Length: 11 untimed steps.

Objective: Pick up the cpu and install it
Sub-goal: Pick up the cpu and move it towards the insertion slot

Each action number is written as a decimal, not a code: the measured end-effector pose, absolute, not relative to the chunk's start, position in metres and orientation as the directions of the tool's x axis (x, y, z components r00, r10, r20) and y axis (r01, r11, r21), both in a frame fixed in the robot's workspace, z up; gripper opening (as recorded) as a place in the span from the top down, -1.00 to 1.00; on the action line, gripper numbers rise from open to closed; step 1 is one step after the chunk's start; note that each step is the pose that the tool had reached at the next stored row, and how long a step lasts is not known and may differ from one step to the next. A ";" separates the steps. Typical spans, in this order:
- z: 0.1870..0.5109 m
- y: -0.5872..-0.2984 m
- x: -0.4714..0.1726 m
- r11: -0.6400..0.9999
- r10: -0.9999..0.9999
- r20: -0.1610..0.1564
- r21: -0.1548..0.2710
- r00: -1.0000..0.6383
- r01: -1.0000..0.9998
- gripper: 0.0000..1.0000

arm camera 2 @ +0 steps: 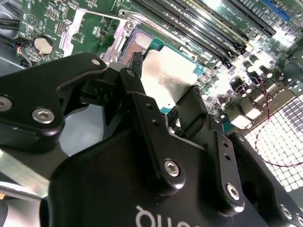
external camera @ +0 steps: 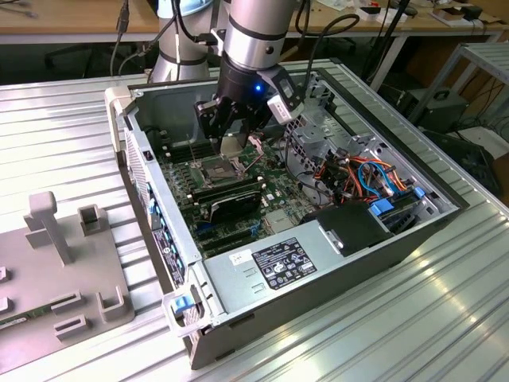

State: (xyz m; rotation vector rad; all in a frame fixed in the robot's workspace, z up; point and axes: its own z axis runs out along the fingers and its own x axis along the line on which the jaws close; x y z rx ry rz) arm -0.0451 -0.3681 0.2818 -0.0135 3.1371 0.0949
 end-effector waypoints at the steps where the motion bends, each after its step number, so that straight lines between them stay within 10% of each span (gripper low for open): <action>1: 0.281 -0.368 -0.045 0.998 -0.009 -0.003 0.060 -1.000 -0.009 -0.09; 11: 0.264 -0.362 -0.042 0.998 -0.008 -0.003 0.060 -1.000 -0.009 -0.09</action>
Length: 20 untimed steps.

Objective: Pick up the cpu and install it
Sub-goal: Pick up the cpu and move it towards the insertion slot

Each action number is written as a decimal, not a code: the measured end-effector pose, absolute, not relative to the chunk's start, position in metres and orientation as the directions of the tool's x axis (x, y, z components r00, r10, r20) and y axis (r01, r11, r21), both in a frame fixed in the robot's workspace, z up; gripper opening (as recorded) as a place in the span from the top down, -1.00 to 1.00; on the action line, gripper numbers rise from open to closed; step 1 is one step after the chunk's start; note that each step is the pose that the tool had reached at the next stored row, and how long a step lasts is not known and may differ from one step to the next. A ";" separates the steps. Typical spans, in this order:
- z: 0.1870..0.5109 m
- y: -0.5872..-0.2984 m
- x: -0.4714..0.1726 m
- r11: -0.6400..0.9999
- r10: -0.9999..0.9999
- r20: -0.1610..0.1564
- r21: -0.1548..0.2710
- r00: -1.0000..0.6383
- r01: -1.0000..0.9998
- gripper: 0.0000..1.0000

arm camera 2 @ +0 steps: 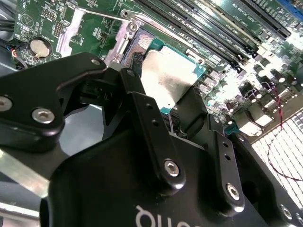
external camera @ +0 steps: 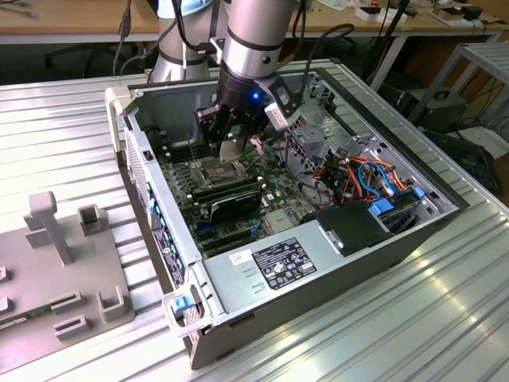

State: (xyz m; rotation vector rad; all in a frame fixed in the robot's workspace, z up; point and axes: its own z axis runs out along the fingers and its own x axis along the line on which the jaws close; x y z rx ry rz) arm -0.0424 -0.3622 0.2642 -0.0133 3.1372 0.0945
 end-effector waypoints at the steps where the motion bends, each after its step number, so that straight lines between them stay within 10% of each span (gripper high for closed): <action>1: 0.263 -0.361 -0.042 0.998 -0.008 -0.003 0.060 -1.000 -0.009 -0.09; 20: 0.230 -0.348 -0.042 0.998 -0.009 -0.003 0.060 -1.000 -0.009 -0.09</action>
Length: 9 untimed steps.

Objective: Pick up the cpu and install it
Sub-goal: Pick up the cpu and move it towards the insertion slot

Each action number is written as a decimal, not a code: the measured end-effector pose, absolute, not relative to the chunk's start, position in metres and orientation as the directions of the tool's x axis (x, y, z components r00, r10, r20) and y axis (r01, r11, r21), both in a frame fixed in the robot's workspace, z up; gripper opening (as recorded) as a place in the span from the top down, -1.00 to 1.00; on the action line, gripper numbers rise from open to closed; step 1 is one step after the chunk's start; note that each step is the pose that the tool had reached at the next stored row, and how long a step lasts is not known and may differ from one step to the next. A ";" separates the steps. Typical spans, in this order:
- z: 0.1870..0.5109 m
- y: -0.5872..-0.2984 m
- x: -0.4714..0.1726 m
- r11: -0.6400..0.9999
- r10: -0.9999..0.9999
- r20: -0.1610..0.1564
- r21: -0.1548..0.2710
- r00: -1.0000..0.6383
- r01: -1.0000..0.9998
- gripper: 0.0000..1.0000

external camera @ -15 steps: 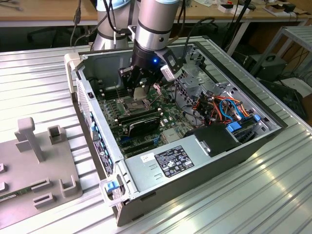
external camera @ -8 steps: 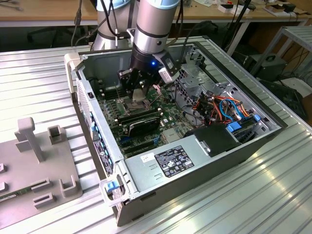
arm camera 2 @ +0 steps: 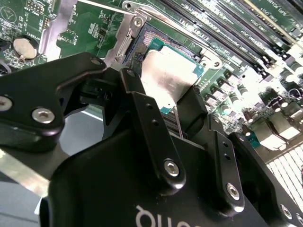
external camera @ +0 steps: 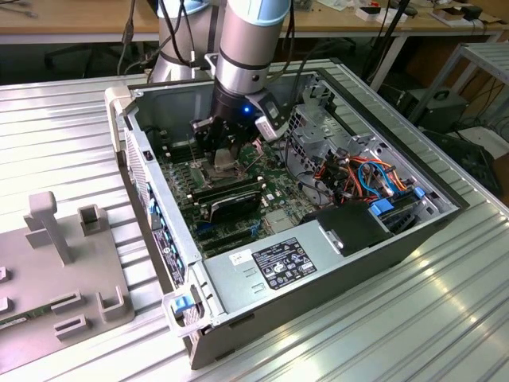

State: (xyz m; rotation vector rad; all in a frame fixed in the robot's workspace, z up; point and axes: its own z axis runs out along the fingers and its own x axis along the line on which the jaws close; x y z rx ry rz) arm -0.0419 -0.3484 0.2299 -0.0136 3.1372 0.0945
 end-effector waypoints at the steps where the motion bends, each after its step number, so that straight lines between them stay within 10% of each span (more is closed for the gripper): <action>1: 0.228 -0.348 -0.042 0.998 -0.009 -0.003 0.060 -1.000 -0.009 -0.09; 9: 0.220 -0.347 -0.041 0.998 -0.009 -0.003 0.060 -1.000 -0.009 -0.09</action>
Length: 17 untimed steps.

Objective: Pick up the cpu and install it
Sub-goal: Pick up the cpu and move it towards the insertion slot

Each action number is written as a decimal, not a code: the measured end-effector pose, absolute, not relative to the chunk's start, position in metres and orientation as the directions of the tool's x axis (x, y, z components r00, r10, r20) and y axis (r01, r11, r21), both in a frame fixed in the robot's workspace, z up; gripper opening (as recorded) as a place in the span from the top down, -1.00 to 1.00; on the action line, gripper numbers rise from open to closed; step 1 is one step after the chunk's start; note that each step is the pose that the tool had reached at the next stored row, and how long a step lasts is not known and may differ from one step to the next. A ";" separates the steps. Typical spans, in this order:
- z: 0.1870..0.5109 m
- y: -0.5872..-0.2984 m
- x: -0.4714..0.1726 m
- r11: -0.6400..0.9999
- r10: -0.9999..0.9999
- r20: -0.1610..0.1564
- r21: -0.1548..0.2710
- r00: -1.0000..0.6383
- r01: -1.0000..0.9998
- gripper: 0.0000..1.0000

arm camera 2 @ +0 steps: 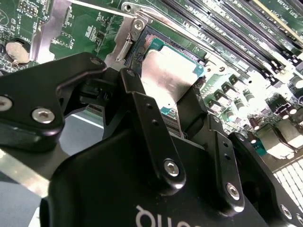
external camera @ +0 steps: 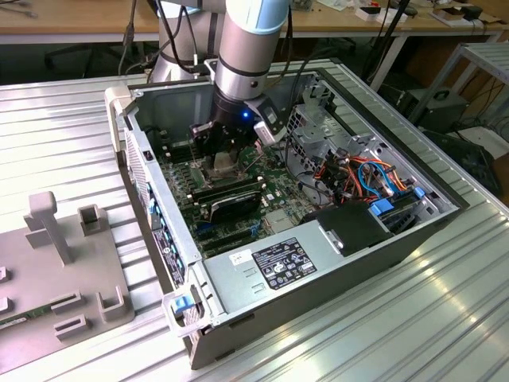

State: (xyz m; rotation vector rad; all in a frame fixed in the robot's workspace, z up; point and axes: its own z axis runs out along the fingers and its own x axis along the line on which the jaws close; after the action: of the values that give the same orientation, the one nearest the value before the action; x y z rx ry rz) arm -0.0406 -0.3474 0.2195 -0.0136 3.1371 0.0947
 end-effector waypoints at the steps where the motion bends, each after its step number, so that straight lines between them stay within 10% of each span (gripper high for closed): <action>1: 0.219 -0.347 -0.040 0.998 -0.008 -0.003 0.060 -1.000 -0.009 -0.09; 17: 0.216 -0.347 -0.040 0.998 -0.009 -0.003 0.060 -1.000 -0.009 -0.09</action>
State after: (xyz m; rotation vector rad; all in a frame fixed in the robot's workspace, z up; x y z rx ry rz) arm -0.0403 -0.3474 0.2160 -0.0135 3.1371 0.0943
